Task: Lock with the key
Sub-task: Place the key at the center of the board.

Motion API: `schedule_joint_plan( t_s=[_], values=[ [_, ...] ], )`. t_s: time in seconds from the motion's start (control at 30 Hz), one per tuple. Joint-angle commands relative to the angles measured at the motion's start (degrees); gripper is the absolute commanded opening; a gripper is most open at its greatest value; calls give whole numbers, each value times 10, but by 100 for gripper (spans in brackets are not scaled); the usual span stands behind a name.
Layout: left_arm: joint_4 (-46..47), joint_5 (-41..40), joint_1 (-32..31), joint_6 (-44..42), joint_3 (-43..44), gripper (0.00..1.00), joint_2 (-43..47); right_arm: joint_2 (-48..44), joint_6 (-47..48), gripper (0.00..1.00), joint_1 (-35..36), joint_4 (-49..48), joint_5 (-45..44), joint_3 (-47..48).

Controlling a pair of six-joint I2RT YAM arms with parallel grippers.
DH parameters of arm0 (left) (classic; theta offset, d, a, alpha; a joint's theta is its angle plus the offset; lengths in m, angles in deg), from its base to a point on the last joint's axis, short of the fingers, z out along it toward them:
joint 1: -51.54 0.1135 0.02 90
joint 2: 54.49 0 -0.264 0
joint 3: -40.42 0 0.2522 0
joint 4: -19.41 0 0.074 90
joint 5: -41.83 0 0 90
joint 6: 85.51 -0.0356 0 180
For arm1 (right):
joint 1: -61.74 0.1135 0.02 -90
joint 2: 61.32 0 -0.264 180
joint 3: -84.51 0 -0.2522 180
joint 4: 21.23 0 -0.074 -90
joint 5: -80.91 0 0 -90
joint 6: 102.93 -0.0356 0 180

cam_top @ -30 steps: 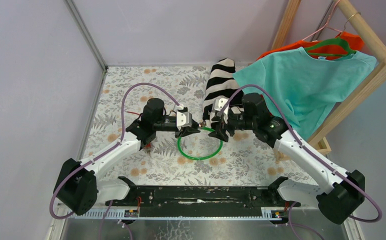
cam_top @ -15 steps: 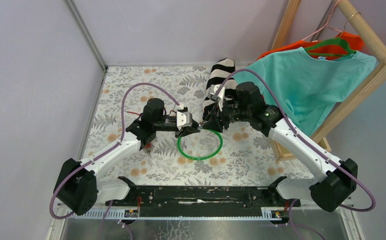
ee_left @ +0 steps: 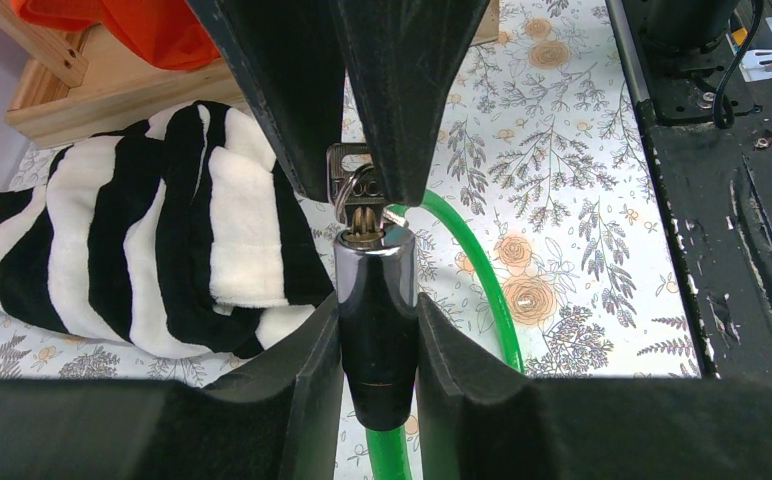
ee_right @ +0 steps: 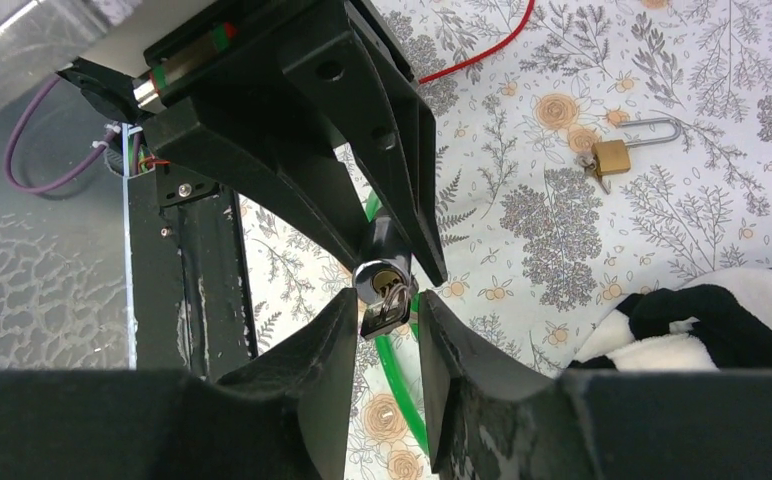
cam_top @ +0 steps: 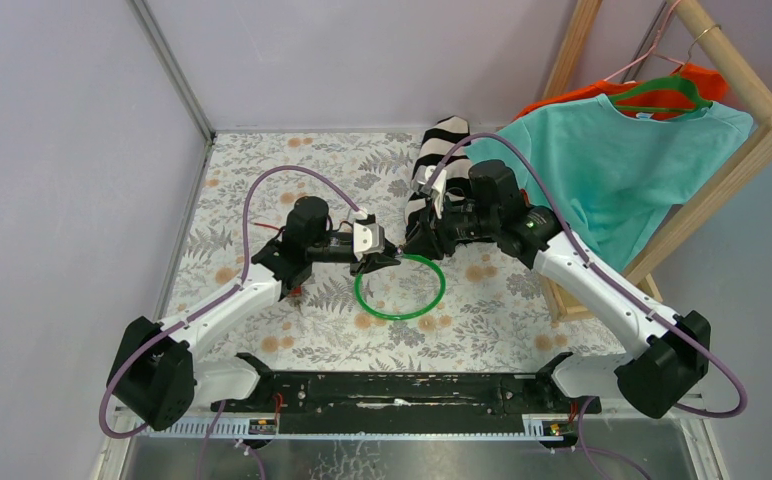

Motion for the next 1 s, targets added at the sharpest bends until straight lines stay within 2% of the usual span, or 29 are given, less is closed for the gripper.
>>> schedule_joint_plan(
  t_s=[0.0, 0.17, 0.3, 0.43, 0.53, 0.73, 0.97],
  values=[
    [-8, 0, -6, -9, -17, 0, 0, 3, -4, 34, 1, -6, 14, 33],
    [-8, -1, -7, -8, -16, 0, 0, 7, 26, 20, 2, 6, 12, 31],
    [-8, -1, -7, -9, -15, 0, 0, 12, 70, 13, 2, 24, 16, 36],
    [-12, 5, -7, -10, -13, 0, 0, 10, 167, 6, 2, 48, 34, 36],
    [-20, 21, -7, -13, -12, 0, -1, 8, 284, 1, 2, 66, 40, 29],
    [-50, 65, -7, -39, -4, 0, -7, 41, 475, 0, 2, 129, 29, 58],
    [-74, 76, -6, -45, 5, 0, -12, 63, 561, 0, 2, 163, 8, 91]
  ],
)
